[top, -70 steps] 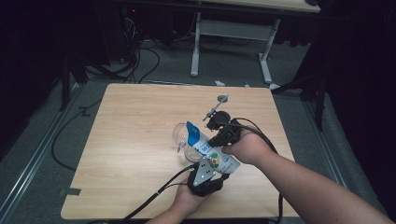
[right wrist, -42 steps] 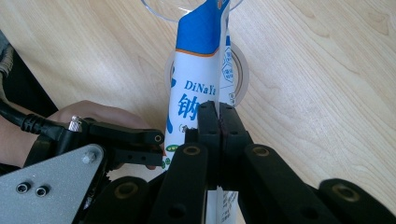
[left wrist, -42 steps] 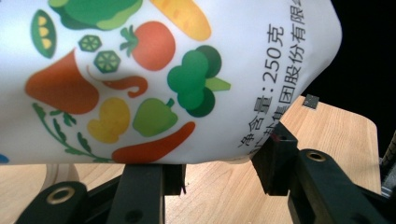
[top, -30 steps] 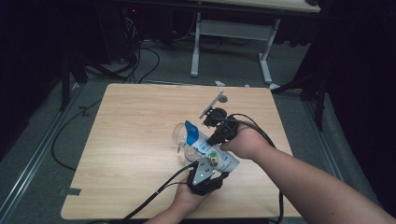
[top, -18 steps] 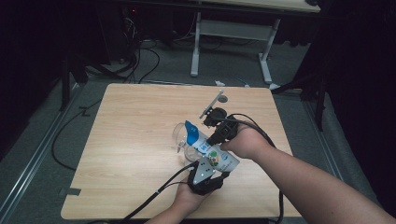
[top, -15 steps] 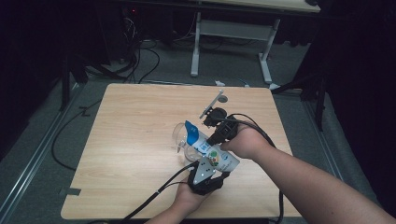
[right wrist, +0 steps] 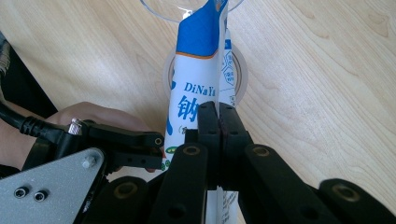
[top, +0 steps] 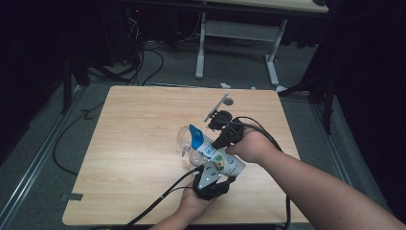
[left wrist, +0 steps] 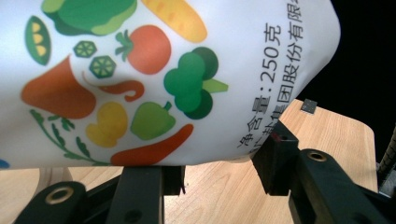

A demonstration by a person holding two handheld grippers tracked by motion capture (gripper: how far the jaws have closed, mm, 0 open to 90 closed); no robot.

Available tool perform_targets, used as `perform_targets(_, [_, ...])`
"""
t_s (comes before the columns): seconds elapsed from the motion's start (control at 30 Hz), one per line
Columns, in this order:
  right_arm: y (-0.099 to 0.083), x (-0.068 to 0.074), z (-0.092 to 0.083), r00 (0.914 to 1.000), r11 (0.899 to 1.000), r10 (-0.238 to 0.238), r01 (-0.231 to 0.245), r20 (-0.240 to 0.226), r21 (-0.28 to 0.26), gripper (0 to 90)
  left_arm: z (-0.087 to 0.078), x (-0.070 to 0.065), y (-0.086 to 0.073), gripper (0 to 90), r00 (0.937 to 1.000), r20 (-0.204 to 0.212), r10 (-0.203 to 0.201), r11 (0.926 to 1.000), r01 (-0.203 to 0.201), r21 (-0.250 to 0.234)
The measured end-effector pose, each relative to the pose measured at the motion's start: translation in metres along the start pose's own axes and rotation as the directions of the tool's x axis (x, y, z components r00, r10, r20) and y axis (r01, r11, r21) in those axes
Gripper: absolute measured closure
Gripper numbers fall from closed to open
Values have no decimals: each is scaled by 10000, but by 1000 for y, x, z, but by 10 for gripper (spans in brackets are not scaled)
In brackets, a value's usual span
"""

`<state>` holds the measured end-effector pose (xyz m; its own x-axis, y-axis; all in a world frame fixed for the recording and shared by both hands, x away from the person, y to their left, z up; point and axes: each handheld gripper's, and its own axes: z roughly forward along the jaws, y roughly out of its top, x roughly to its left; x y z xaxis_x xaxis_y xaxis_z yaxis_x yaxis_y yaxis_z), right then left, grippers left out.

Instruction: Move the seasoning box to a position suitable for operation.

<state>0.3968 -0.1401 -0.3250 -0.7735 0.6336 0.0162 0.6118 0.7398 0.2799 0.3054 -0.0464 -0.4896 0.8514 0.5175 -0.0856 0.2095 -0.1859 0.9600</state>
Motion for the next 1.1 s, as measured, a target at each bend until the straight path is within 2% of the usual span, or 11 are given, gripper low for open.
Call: perform_targets(1.1, [1, 0, 0, 10000, 10000, -10, 10, 19, -22, 897, 0, -1, 4, 593, 9999, 61, 86, 10000, -85, -27])
